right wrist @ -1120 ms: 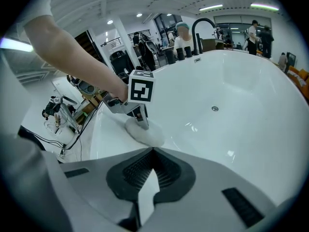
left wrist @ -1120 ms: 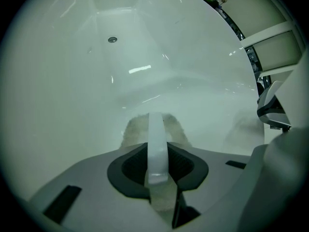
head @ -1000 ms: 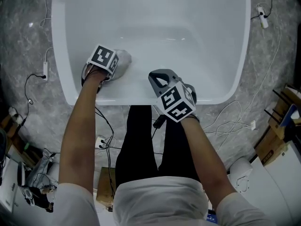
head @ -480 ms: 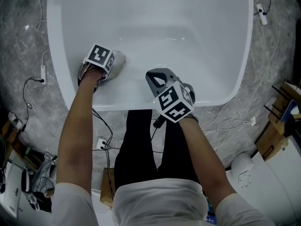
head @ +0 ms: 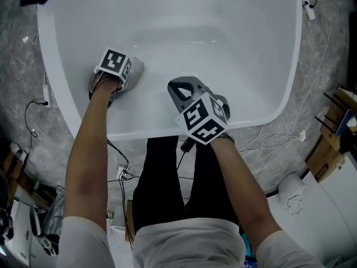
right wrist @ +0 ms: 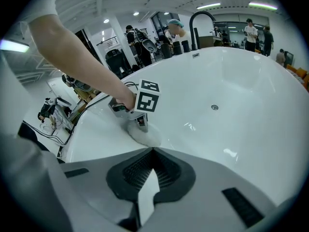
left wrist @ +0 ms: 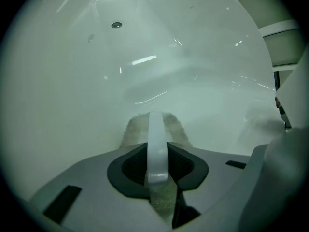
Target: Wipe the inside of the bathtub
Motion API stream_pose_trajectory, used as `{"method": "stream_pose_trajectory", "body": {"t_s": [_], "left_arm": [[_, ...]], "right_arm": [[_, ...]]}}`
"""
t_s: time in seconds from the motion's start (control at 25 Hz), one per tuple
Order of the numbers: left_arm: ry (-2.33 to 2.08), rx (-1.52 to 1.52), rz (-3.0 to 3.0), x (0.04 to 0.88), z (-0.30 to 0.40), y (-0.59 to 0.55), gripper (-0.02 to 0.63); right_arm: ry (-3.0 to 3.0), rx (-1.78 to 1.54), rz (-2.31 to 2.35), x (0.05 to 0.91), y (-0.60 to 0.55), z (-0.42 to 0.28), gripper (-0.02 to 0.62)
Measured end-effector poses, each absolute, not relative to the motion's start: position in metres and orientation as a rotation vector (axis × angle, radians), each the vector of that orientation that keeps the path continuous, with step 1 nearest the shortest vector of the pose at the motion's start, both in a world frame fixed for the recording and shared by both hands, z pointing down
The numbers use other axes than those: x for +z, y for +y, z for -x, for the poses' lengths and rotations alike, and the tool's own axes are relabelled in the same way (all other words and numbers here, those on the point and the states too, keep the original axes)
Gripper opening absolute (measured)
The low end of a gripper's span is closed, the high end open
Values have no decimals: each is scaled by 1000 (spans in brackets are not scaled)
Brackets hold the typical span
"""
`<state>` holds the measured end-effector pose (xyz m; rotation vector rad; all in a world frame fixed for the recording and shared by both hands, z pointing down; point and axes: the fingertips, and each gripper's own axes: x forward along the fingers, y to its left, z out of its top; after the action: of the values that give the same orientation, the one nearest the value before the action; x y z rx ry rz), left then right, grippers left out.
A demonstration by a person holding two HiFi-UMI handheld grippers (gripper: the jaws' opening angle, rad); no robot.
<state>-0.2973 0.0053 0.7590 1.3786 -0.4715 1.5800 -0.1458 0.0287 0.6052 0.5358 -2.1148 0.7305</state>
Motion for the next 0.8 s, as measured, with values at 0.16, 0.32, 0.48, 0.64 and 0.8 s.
{"method": "stream_pose_trajectory", "body": {"t_s": [0.16,0.32,0.48,0.64,0.8], "left_arm": [[-482,1583,-1365,771,297,3,98],[-496,1575,-1364,785,291,-3,98],[-509,1565,-1367,792,287,-8,98],[-496,1581,-1389,796,269,-9,98],[-479,1575,-1407,796,253,-8,98]], "right_arm": [[-2115,729,-531,614,26,144,9],[-2112,729,-542,619,22,136,9],[-2109,740,-545,622,23,132,9],[-2110,745,-553,623,23,121,9],[-2112,739,-550,619,25,117,9]]}}
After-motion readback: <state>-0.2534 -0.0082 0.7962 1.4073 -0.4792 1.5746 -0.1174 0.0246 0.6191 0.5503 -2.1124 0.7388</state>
